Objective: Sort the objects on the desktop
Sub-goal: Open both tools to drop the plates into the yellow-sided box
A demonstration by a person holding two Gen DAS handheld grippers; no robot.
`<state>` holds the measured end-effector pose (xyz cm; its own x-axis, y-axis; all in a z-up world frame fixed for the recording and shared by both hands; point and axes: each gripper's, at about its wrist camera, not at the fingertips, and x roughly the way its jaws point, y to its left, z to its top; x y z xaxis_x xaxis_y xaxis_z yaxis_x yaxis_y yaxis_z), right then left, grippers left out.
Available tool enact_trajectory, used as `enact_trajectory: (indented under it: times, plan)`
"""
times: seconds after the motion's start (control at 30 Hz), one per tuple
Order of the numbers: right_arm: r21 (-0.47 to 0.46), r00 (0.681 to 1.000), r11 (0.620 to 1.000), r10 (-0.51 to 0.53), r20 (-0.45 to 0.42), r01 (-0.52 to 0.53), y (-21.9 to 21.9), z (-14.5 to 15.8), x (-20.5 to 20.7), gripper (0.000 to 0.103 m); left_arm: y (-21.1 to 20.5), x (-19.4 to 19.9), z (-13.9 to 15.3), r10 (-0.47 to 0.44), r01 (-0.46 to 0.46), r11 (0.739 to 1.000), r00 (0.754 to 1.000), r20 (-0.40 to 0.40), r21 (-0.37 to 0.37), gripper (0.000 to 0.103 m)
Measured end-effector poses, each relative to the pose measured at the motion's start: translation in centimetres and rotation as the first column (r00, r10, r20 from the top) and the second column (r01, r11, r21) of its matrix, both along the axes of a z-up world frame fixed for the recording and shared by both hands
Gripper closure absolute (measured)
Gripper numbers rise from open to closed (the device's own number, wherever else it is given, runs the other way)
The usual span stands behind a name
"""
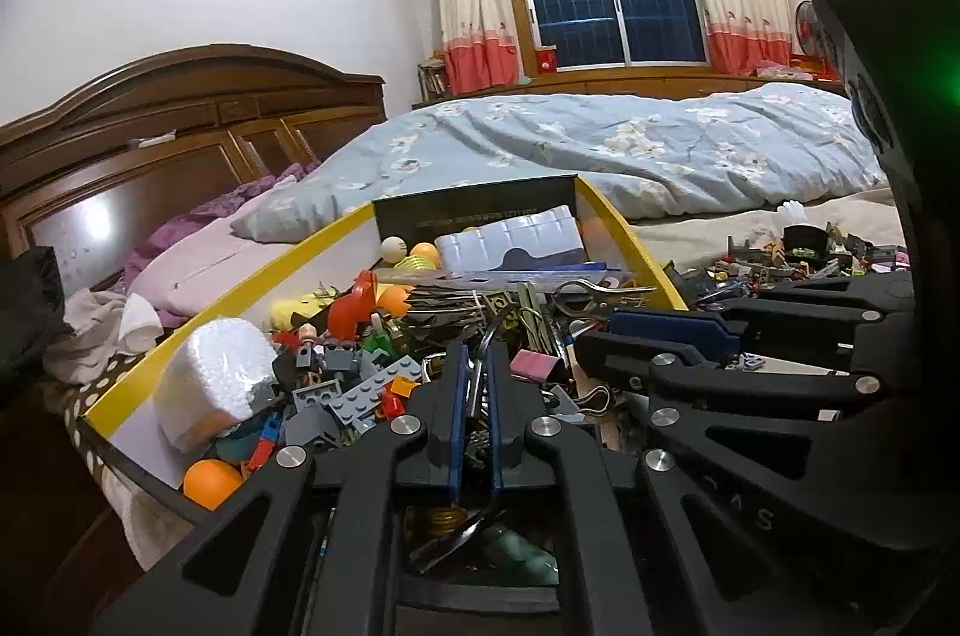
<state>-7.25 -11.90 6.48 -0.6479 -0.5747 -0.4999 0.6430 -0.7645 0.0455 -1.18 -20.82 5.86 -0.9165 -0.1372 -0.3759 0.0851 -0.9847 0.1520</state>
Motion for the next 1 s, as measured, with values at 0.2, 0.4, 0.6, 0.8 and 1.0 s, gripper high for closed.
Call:
enact_trajectory:
  times: [0.2, 0.4, 0.6, 0.8, 1.0]
  plan:
    - [-0.006, 1.000, 1.000, -0.018, -0.025, 0.018, 0.0, -0.1, 0.2, 0.088, 0.2, -0.1, 0.0, 0.058, -0.059, 0.996, 0.998, -0.015, -0.072, 0.084]
    - [0.003, 0.999, 0.999, -0.049, -0.020, 0.049, -0.3, 0.0, 0.0, 0.088, -0.3, -0.1, 0.2, 0.125, -0.127, 0.988, 0.992, -0.025, -0.093, 0.069]
    - [-0.027, 0.998, 0.998, -0.064, -0.014, 0.063, 0.1, -0.1, 0.1, 0.088, -0.5, 0.2, 0.4, 0.136, -0.137, 0.987, 0.990, -0.024, -0.088, 0.067]
    - [-0.038, 0.994, 0.994, -0.104, -0.024, 0.103, 0.4, 0.2, 0.1, 0.078, -0.5, 0.4, 0.7, 0.151, -0.153, 0.985, 0.988, -0.039, -0.084, 0.063]
    - [-0.087, 0.993, 0.990, -0.116, -0.021, 0.114, 1.2, 0.7, 0.1, 0.066, -0.6, 1.3, 1.4, 0.177, -0.185, 0.979, 0.980, -0.092, -0.085, 0.058]
